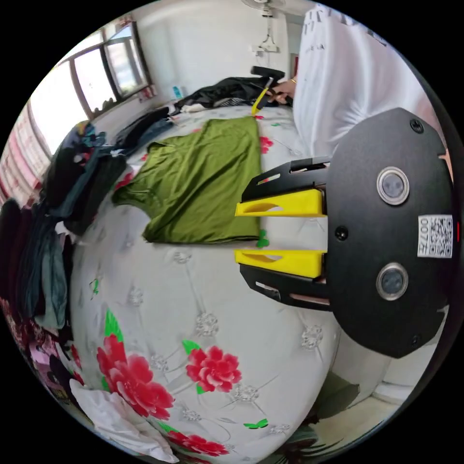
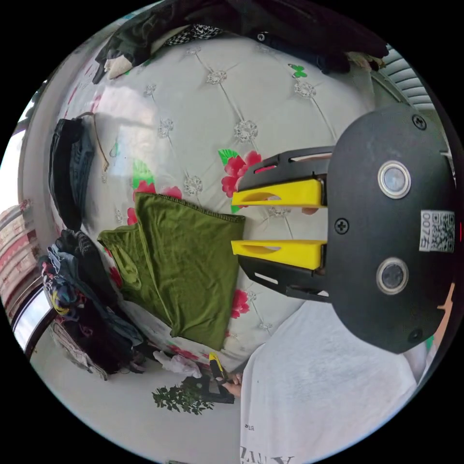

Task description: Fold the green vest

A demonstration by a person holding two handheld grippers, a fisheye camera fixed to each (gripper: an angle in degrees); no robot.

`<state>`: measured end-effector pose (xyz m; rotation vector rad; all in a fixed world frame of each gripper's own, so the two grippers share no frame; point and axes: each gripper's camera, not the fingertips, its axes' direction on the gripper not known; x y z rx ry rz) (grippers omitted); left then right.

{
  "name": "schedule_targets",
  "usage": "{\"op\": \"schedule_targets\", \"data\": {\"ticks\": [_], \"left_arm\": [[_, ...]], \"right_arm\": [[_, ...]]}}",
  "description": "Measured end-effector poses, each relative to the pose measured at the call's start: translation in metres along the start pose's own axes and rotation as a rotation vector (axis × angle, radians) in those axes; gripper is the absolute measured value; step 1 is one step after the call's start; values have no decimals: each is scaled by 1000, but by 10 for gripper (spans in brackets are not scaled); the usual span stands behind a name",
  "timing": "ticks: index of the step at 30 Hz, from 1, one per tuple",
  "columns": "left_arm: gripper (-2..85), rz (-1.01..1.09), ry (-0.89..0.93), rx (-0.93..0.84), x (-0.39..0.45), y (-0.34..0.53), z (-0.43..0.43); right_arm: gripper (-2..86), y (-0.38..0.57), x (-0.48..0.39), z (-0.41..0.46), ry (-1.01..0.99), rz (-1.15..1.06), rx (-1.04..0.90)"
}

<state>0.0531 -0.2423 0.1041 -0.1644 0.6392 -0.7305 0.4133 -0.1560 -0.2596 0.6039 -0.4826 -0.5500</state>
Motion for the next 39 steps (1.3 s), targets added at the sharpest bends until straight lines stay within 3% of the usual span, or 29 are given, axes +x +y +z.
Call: {"op": "schedule_targets", "data": {"ticks": [6,9,14,20,31,39], "left_arm": [[24,262,-317,-80,46,1,38],[-3,260,-267,-94,43,-15,32],[-9,160,3,148,16,-30,-57],[-9,253,160,310,17,-10,-145],[-9,198,195,81,-19,63,-138],[0,75,288,86,-68,-32,-91]], "right_arm": [[24,-5,-5,20,45,-41,-64],[7,-16,2,10,35,-45,-75],[-1,-18,15,-95,-98,-94,244],[-2,11,17,-190,-182,-231,460],[-2,99,51,-175,-283,-164,233],[6,18,99,-137,-331,-52,167]]}}
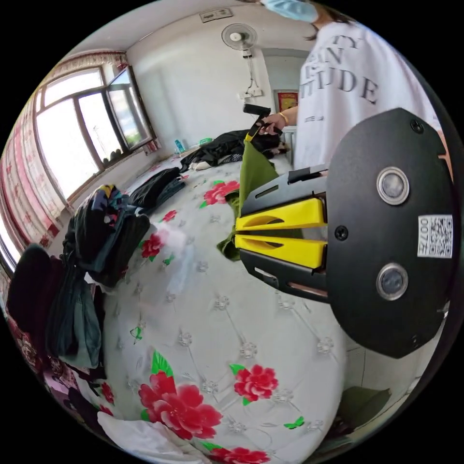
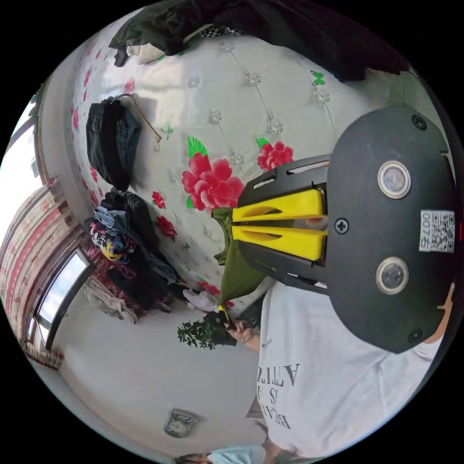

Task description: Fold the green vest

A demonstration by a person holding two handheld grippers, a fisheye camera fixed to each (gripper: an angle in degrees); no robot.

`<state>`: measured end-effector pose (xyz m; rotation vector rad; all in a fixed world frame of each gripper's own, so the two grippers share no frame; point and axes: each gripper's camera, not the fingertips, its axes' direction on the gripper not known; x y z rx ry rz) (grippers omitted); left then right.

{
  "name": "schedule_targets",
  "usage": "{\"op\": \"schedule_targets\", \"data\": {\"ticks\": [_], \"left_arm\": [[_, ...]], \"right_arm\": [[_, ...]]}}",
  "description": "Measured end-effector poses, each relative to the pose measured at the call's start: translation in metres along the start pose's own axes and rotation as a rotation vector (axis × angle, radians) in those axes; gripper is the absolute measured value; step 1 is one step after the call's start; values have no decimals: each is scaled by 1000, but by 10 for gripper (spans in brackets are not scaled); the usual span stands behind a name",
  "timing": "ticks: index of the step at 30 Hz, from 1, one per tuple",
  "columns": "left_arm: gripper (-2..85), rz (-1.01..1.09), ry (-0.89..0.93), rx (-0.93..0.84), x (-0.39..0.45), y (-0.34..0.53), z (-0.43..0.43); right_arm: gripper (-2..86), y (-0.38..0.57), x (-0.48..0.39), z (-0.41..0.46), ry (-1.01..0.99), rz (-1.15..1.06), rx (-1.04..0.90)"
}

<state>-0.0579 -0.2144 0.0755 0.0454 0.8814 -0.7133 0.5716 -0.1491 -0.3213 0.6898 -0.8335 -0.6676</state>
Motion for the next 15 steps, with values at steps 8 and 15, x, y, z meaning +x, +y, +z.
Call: {"op": "schedule_targets", "data": {"ticks": [8,15], "left_arm": [[56,-294,-211,80,-64,-21,38],[58,-301,-202,80,-84,64,17]], "right_arm": [[49,-13,70,68,122,227,19],[73,123,104,76,23,543,206]]}}
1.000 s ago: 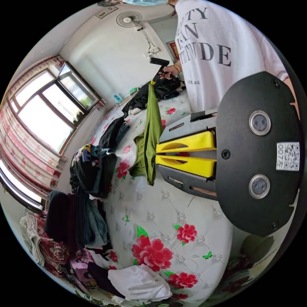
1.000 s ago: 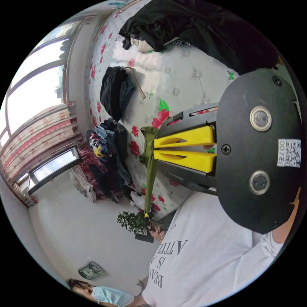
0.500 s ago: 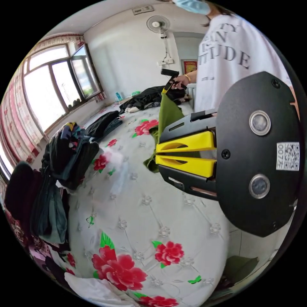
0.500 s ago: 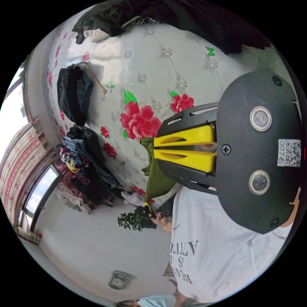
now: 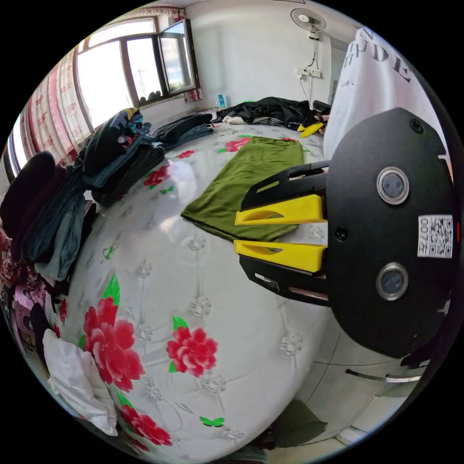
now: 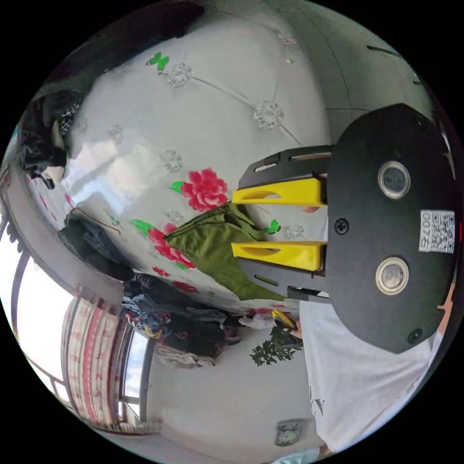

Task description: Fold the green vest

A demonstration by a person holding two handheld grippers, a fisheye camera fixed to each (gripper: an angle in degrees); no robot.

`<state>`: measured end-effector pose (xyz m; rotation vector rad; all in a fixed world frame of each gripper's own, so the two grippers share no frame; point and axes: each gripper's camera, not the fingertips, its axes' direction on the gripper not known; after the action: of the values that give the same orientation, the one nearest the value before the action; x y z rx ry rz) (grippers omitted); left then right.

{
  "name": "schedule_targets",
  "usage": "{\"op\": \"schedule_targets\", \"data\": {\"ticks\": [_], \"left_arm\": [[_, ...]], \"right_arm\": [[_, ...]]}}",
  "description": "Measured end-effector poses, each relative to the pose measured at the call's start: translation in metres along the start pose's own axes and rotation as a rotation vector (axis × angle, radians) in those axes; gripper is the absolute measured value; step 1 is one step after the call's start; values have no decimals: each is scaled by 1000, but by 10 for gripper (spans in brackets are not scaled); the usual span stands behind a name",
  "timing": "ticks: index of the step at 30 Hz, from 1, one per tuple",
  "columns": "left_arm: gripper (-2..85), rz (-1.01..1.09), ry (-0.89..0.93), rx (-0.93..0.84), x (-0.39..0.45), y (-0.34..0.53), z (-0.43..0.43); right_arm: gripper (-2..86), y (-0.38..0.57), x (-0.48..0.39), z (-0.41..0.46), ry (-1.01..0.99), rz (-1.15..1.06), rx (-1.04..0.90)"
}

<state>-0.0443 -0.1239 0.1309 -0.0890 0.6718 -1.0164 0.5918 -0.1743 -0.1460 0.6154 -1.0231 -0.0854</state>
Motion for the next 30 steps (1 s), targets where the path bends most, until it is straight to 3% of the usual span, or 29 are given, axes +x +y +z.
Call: {"op": "schedule_targets", "data": {"ticks": [10,12,16,23,26,30], "left_arm": [[64,-98,78,-38,-40,29,7],[63,-95,88,-38,-43,33,5],[63,-98,98,-25,-59,54,-3],[63,-134,144,37,-95,105,-20],[64,-145,157,37,-108,125,-18],[69,-150,192,25,-121,150,-12]], "right_arm": [[38,-1,13,86,-106,78,24],[20,-11,1,99,-152,38,11],[3,-26,-89,116,-147,-244,0],[9,71,-310,242,-98,-1011,-370],[27,134,-340,325,-132,-1159,-606],[48,156,-325,393,-102,-1083,-789]]}}
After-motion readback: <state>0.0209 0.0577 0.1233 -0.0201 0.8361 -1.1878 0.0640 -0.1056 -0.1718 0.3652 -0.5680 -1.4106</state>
